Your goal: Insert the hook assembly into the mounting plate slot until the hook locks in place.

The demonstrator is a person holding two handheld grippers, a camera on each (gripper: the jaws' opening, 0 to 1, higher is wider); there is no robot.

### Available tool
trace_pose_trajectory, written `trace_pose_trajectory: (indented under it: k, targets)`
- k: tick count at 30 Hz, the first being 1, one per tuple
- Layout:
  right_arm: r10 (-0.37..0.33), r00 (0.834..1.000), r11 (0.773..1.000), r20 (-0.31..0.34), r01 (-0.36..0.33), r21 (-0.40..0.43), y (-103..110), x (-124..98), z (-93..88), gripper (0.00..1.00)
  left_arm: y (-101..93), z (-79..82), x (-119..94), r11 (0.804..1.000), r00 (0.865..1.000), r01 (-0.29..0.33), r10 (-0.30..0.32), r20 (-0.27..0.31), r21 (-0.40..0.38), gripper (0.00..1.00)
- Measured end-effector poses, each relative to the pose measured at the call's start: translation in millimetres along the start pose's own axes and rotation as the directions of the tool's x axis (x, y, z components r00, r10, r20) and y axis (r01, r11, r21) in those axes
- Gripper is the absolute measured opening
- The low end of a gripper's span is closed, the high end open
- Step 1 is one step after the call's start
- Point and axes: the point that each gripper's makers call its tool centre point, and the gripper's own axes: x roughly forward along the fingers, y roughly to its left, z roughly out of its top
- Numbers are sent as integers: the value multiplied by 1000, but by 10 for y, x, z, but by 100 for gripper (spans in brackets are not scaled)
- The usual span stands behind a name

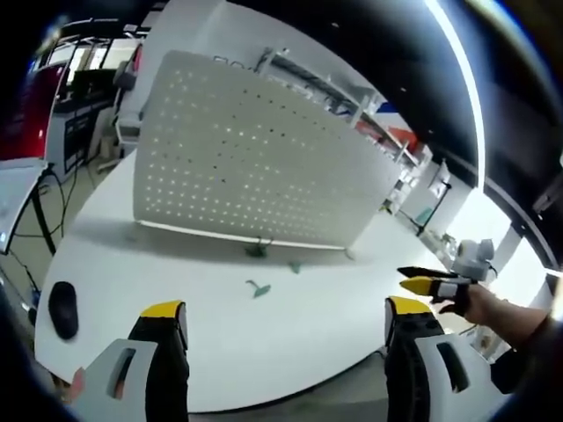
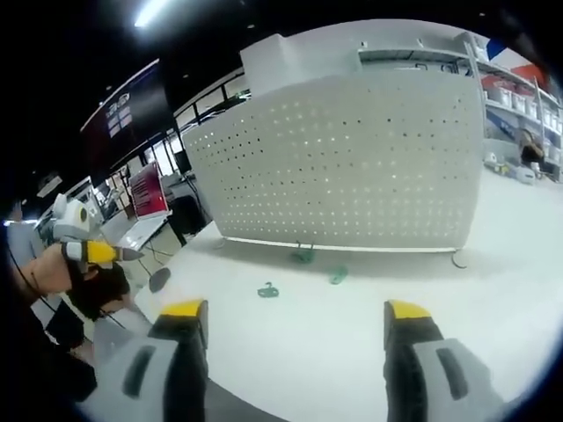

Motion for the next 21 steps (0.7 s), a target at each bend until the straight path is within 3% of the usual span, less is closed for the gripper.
trace_pose_trajectory:
  k: [12,15,18,21]
  targets:
    - [31,999,999,-40,-30,30,-139,383,-47,71,43,60,70,999,1000,15,-15,7,-45,95]
    - [42,996,999,-74,-40,19,-205,550,-131,68,73,46,97,999,1000,7,-7,-6,-43,95]
    - [66,997,998,-50,-64,29,-266,719,-151,63,80,23,137,999,1000,4,-5,-23,-47,95]
    - [69,995,997,-70,-67,30,-325,880,-201,58,60,14,179,999,999,9,-10,-34,-43,94]
